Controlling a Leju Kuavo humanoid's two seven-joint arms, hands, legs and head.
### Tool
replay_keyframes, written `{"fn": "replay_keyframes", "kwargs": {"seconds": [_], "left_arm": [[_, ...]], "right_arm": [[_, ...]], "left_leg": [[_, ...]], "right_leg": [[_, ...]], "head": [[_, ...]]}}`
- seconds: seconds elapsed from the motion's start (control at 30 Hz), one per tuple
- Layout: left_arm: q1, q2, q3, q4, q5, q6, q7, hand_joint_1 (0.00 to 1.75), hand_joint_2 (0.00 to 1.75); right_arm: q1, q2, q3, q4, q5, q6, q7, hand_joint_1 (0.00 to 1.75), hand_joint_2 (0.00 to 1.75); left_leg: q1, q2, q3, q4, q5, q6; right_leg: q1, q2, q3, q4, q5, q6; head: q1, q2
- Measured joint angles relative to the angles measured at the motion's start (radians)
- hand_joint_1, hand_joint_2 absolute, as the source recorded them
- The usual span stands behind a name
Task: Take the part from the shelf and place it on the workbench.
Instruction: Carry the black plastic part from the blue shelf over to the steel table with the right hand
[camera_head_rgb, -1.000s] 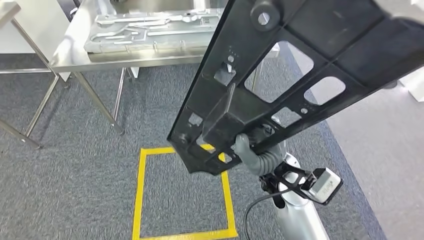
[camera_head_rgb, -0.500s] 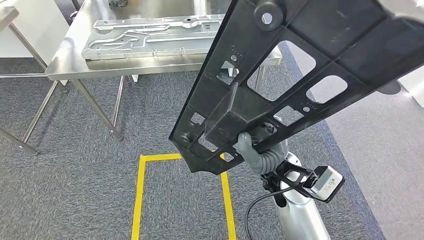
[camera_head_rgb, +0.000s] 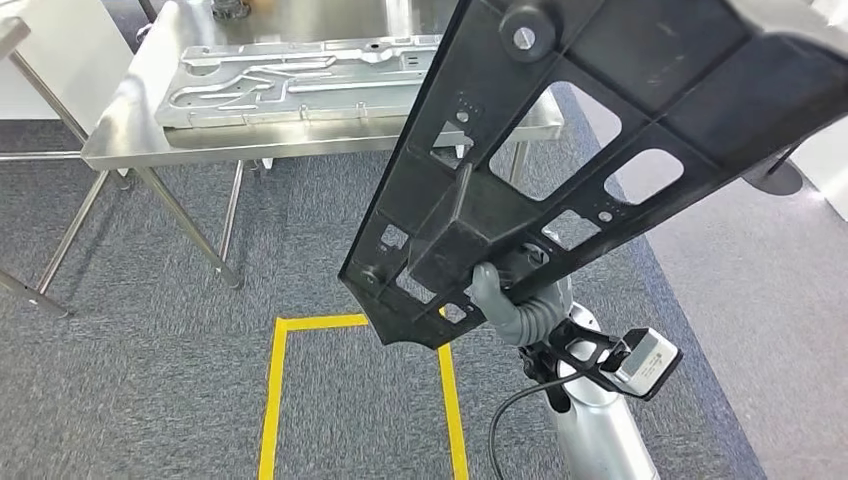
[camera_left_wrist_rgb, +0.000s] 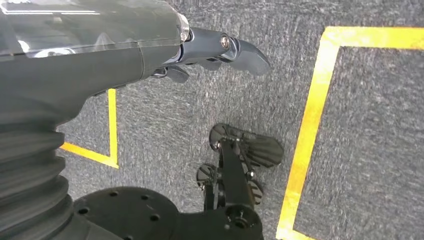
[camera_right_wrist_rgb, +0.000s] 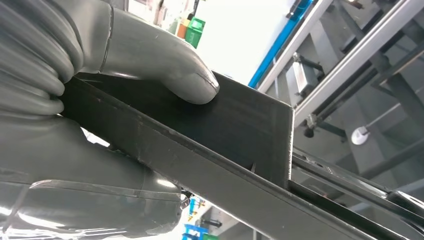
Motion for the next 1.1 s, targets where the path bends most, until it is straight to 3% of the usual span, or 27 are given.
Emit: {"fn": "replay_keyframes", "kwargs": {"seconds": [0.1, 0.2, 0.23, 0.27, 0.3, 0.37, 0.43, 0.53, 0.6, 0.63, 0.7, 0.73, 0.77, 0.8, 0.87, 0.93, 1.0, 1.1], "left_arm": [[0.001, -0.002, 0.000, 0.000, 0.000, 0.000, 0.000, 0.00, 1.75], [0.000, -0.003, 0.000, 0.000, 0.001, -0.002, -0.001, 0.00, 1.75], [0.001, -0.003, 0.000, 0.000, 0.001, -0.002, -0.002, 0.00, 1.75], [0.002, -0.003, 0.000, 0.000, 0.001, -0.003, -0.002, 0.00, 1.75], [0.003, -0.004, 0.000, 0.000, 0.002, -0.003, -0.002, 0.00, 1.75], [0.004, -0.006, 0.000, 0.000, 0.001, -0.003, -0.002, 0.00, 1.75], [0.003, -0.007, 0.000, 0.000, 0.001, -0.003, -0.004, 0.00, 1.75], [0.002, -0.008, 0.000, 0.000, 0.000, -0.004, -0.006, 0.00, 1.75], [0.002, -0.008, 0.000, 0.000, 0.000, -0.004, -0.007, 0.00, 1.75], [0.001, -0.009, 0.000, 0.000, 0.001, -0.004, -0.008, 0.00, 1.75], [0.003, -0.010, 0.000, 0.000, 0.001, -0.005, -0.008, 0.00, 1.75], [0.005, -0.010, 0.000, 0.000, 0.002, -0.005, -0.008, 0.00, 1.75], [0.006, -0.010, 0.000, 0.000, 0.002, -0.005, -0.008, 0.00, 1.75], [0.007, -0.010, 0.000, 0.000, 0.002, -0.005, -0.008, 0.00, 1.75], [0.007, -0.010, 0.000, 0.000, 0.002, -0.004, -0.008, 0.00, 1.75], [0.006, -0.010, 0.000, 0.000, 0.002, -0.004, -0.008, 0.00, 1.75], [0.006, -0.010, 0.000, 0.000, 0.003, -0.003, -0.008, 0.00, 1.75], [0.007, -0.012, 0.001, 0.000, 0.005, -0.002, -0.010, 0.00, 1.75]], "right_arm": [[-0.002, 0.000, 0.000, -0.001, 0.000, -0.002, 0.000, 1.75, 1.75], [0.000, -0.001, -0.001, 0.002, -0.001, -0.005, -0.001, 1.75, 1.75], [0.002, -0.001, -0.001, 0.004, -0.003, -0.005, -0.001, 1.75, 1.75], [0.004, -0.002, -0.001, 0.006, -0.005, -0.003, -0.001, 1.75, 1.75], [0.005, -0.003, -0.001, 0.007, -0.008, 0.001, -0.001, 1.75, 1.75], [0.005, -0.005, -0.001, 0.009, -0.013, 0.014, 0.000, 1.75, 1.75], [0.004, -0.005, -0.001, 0.011, -0.017, 0.030, 0.000, 1.75, 1.75], [0.002, -0.007, -0.001, 0.017, -0.019, 0.049, 0.000, 1.75, 1.75], [0.000, -0.007, -0.001, 0.019, -0.020, 0.055, 0.000, 1.75, 1.75], [-0.001, -0.007, -0.001, 0.020, -0.020, 0.057, 0.000, 1.75, 1.75], [-0.002, -0.007, -0.001, 0.022, -0.021, 0.059, 0.000, 1.75, 1.75], [0.000, -0.008, -0.001, 0.024, -0.022, 0.059, 0.000, 1.75, 1.75], [0.002, -0.008, -0.001, 0.026, -0.023, 0.060, 0.000, 1.75, 1.75], [0.003, -0.008, -0.001, 0.028, -0.025, 0.060, 0.000, 1.75, 1.75], [0.004, -0.008, -0.001, 0.030, -0.028, 0.060, 0.000, 1.75, 1.75], [0.003, -0.008, -0.001, 0.031, -0.026, 0.059, 0.000, 1.75, 1.75], [0.002, -0.009, -0.001, 0.036, -0.014, 0.054, 0.000, 1.75, 1.75], [-0.001, -0.009, -0.001, 0.043, 0.002, 0.047, 0.000, 1.75, 1.75]], "left_leg": [[0.008, 0.000, 0.013, -0.015, 0.001, 0.015], [0.010, 0.000, 0.023, -0.018, -0.006, 0.023], [0.009, 0.000, 0.026, -0.018, -0.009, 0.023], [0.009, -0.001, 0.031, -0.018, -0.013, 0.022], [0.009, -0.002, 0.037, -0.018, -0.018, 0.020], [0.008, -0.003, 0.052, -0.016, -0.030, 0.014], [0.005, -0.003, 0.059, -0.014, -0.041, 0.004], [0.007, -0.003, 0.063, -0.016, -0.051, -0.014], [0.010, -0.001, 0.052, 0.018, -0.073, -0.025], [0.011, 0.000, 0.029, 0.066, -0.096, -0.029], [0.012, 0.000, -0.049, 0.211, -0.152, -0.035], [0.012, 0.001, -0.087, 0.270, -0.166, -0.037], [0.012, 0.001, -0.110, 0.295, -0.158, -0.036], [0.012, 0.001, -0.112, 0.275, -0.128, -0.033], [0.009, 0.001, -0.065, 0.137, -0.035, -0.021], [0.003, 0.001, -0.018, 0.021, 0.014, -0.008], [-0.004, 0.001, -0.009, 0.000, 0.011, 0.000], [0.004, -0.006, 0.005, -0.018, 0.011, 0.014]], "right_leg": [[0.000, -0.001, -0.016, 0.043, -0.027, 0.017], [-0.005, -0.001, -0.123, 0.233, -0.103, 0.027], [-0.007, -0.001, -0.157, 0.281, -0.110, 0.028], [-0.010, -0.002, -0.173, 0.293, -0.096, 0.030], [-0.012, -0.002, -0.167, 0.262, -0.063, 0.029], [-0.014, -0.004, -0.112, 0.125, 0.021, 0.026], [-0.011, -0.004, -0.070, 0.028, 0.056, 0.018], [-0.008, 0.000, -0.062, 0.009, 0.050, 0.000], [-0.010, 0.000, -0.053, 0.003, 0.048, -0.012], [-0.012, -0.002, -0.047, 0.000, 0.046, -0.017], [-0.009, -0.004, -0.039, 0.000, 0.039, -0.023], [-0.008, -0.003, -0.035, 0.000, 0.034, -0.025], [-0.006, -0.003, -0.029, 0.000, 0.029, -0.025], [-0.005, -0.002, -0.021, 0.000, 0.024, -0.025], [-0.003, -0.001, -0.003, 0.000, 0.011, -0.023], [-0.001, 0.000, 0.007, 0.000, 0.001, -0.016], [0.000, 0.000, 0.009, -0.003, -0.004, -0.006], [0.000, -0.004, 0.007, 0.017, -0.023, 0.011]], "head": [[0.000, 0.000], [0.000, 0.000], [0.000, 0.000], [0.000, 0.000], [0.000, 0.000], [0.000, 0.000], [0.000, 0.000], [0.000, 0.000], [0.000, 0.000], [0.000, 0.000], [0.000, 0.000], [0.000, 0.000], [0.000, 0.000], [0.000, 0.000], [0.000, 0.000], [0.000, 0.000], [0.000, 0.000], [0.000, 0.000]]}}
